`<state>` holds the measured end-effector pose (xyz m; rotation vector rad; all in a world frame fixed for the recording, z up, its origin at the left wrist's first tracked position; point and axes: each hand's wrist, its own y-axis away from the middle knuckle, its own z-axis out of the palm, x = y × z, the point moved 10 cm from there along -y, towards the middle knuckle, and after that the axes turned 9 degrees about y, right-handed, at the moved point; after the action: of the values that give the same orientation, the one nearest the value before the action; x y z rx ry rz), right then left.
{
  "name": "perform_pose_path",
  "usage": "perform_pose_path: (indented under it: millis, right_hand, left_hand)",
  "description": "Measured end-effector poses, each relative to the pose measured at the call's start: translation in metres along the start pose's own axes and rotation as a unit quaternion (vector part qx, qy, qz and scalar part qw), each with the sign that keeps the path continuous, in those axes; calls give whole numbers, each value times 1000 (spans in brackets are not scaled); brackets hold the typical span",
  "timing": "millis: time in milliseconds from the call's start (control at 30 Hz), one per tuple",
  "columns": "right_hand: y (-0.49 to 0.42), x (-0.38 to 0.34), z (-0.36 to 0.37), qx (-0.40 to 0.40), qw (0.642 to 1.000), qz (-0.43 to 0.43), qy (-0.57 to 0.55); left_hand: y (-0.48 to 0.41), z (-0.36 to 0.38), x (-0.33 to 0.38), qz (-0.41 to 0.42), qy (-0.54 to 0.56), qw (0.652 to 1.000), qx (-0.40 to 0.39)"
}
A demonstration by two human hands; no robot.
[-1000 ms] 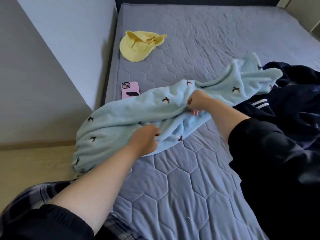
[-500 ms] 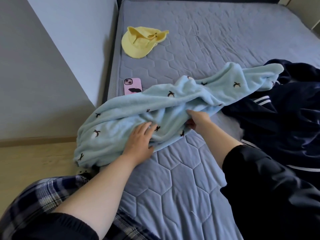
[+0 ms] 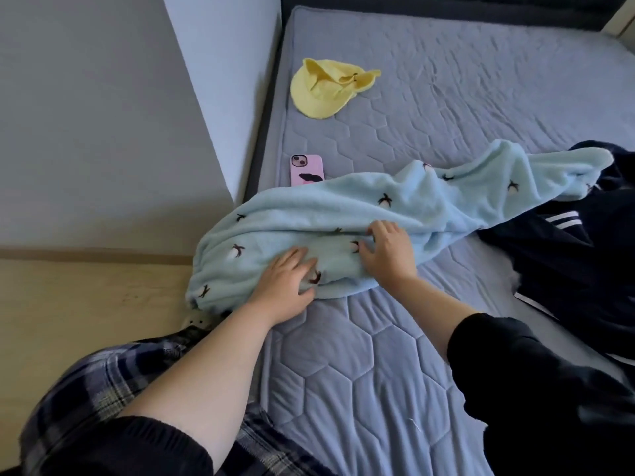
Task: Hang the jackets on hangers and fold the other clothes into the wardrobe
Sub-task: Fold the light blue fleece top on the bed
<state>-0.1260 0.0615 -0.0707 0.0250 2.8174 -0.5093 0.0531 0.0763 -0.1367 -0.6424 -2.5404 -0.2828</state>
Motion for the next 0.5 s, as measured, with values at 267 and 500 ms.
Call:
perform_pose_path:
  millis: [267, 500]
  right_hand:
    - [14, -138, 73, -174, 962, -210, -4]
    - [36, -164, 121, -322, 898, -252, 165]
  left_hand:
    - [56, -25, -99, -170, 7, 985, 25]
    - [125, -4, -183, -528, 389, 745, 126]
